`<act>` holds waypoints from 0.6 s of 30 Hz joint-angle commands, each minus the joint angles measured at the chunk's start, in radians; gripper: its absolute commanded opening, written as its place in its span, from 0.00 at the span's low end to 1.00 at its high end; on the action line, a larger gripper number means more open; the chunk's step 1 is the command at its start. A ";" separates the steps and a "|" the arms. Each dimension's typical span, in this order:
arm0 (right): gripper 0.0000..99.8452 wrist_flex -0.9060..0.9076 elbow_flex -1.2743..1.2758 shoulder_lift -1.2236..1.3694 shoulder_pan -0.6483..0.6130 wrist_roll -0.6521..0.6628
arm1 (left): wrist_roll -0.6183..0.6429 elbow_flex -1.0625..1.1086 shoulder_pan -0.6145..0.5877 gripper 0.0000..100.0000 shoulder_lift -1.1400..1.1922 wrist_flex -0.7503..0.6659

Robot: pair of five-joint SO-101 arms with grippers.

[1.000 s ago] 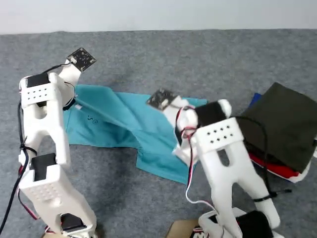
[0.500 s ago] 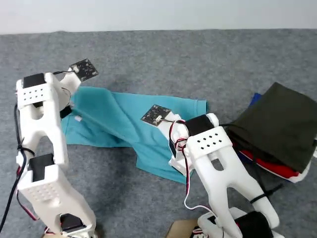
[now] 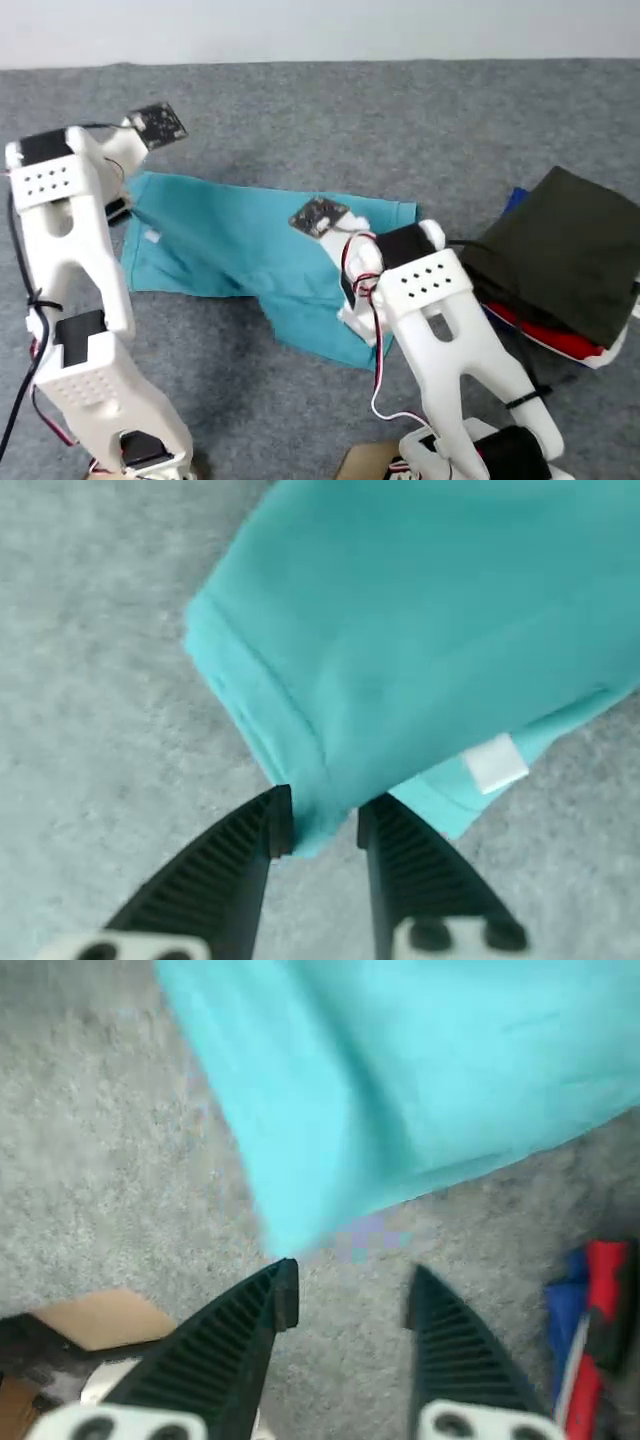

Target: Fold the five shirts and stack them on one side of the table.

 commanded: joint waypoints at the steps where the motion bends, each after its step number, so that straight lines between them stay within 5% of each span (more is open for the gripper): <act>1: 0.22 0.031 -0.163 -0.030 -0.001 -0.014 | -0.021 -0.150 -0.008 0.12 -0.018 0.103; 12: 0.22 -0.088 -0.241 0.035 0.045 -0.012 | -0.114 -0.200 -0.026 0.11 -0.009 0.152; 18: 0.21 -0.355 -0.250 0.262 0.173 -0.015 | 0.094 -0.139 -0.021 0.11 0.008 -0.023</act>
